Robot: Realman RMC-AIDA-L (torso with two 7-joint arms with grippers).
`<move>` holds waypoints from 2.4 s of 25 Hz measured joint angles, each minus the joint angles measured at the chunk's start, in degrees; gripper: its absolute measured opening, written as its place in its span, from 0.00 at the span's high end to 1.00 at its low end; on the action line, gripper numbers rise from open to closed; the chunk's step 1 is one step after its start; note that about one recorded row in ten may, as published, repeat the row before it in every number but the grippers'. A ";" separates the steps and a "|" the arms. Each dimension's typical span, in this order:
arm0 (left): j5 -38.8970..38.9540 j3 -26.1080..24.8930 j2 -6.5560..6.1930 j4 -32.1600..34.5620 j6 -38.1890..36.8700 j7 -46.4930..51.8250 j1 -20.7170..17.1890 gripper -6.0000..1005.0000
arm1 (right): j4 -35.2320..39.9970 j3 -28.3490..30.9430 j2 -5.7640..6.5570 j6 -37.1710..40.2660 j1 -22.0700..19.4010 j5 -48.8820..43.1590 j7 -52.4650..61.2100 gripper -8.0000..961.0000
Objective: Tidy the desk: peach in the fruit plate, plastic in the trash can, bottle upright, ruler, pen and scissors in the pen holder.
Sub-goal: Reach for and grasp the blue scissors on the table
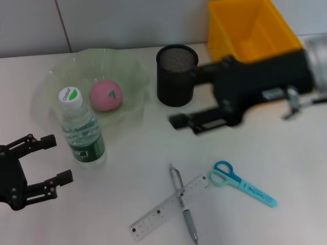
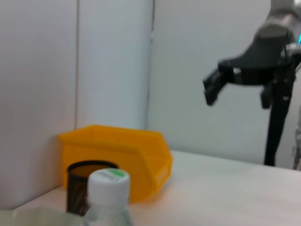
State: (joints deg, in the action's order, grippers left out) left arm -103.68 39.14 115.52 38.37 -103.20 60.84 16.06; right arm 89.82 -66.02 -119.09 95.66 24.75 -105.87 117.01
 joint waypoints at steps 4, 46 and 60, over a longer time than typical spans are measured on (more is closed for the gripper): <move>0.04 0.14 0.21 0.08 -1.38 1.98 0.46 0.18 | -1.24 2.06 -0.18 2.04 -5.96 2.97 -5.31 0.22; -0.32 9.83 3.00 1.17 -2.62 10.88 10.99 0.18 | -50.72 23.11 5.94 7.65 -6.57 4.11 -43.36 0.23; -0.02 15.76 3.13 11.95 -2.03 21.50 13.92 0.18 | -50.29 24.14 7.55 8.38 -6.44 4.09 -42.64 0.23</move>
State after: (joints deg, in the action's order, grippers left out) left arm -103.71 54.90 118.65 50.32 -105.23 82.34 29.97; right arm 39.54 -41.88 -111.54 104.04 18.31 -101.78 74.37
